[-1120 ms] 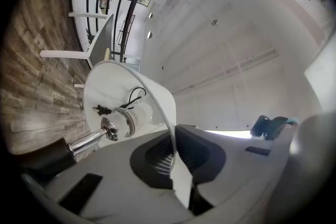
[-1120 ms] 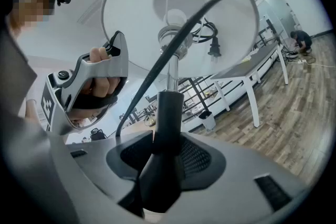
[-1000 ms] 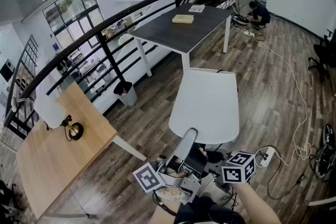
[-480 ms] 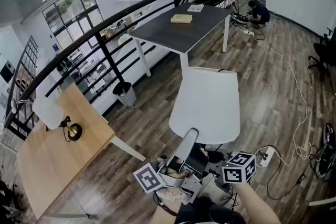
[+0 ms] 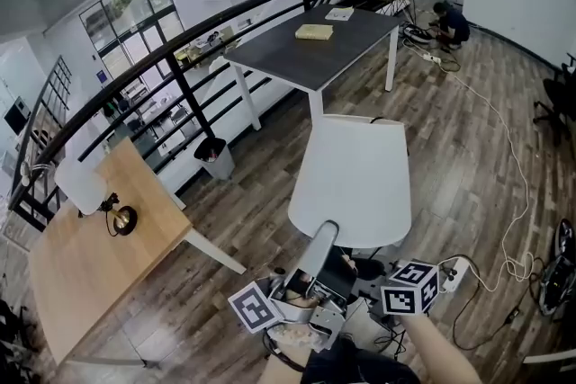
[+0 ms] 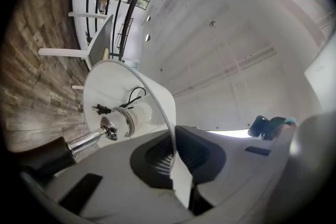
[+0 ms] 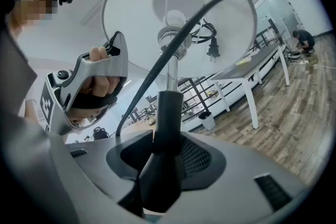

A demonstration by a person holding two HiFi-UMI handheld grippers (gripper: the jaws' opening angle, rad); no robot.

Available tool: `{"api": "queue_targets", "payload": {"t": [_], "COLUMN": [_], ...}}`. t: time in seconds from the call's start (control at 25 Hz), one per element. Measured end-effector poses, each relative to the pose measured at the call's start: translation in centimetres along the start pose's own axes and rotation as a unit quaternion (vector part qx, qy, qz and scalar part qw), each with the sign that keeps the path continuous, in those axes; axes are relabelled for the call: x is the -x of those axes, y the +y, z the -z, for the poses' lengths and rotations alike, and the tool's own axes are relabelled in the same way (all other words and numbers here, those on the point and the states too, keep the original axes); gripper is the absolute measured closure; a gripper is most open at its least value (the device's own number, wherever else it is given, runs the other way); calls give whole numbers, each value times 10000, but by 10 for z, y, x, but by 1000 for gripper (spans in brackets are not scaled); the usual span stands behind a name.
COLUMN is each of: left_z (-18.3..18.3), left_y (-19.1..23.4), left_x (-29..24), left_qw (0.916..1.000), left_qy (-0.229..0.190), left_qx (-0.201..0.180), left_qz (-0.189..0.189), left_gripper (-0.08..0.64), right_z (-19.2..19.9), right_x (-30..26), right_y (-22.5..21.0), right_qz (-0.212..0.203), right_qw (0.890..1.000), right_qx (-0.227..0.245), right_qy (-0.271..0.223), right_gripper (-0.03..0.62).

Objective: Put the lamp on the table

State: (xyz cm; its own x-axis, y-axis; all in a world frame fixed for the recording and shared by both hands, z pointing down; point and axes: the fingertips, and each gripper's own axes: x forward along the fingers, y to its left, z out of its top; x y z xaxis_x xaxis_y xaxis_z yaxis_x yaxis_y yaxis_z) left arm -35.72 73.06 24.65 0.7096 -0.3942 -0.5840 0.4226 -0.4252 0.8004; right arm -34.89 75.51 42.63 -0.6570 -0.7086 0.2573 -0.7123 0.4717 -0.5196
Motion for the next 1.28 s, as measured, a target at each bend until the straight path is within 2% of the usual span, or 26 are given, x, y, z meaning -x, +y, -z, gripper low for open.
{"api": "queue_targets", "payload": {"t": [0.28,0.64,1.28], "left_z": [-2,-26,-121], "left_y": [13,49,124], "left_x": [-8,-40,-132], "left_qw": [10000,9999,9992], "left_qy": [-32,57,280], "left_qx": [-15,93,275], "left_qz": [-75,-90,-28], "left_gripper": [541,541,541], "right_z": [-3,-26,-119], "right_x": [-2,-21,-96], "right_y": [-14,-56,-151], "right_qz": [-20,96,342], "right_qw": [10000,9999,9991], "right_qx": [-72,-124,-174], "right_qy": [-34,-34,-177], "right_gripper": [414,414,414]}}
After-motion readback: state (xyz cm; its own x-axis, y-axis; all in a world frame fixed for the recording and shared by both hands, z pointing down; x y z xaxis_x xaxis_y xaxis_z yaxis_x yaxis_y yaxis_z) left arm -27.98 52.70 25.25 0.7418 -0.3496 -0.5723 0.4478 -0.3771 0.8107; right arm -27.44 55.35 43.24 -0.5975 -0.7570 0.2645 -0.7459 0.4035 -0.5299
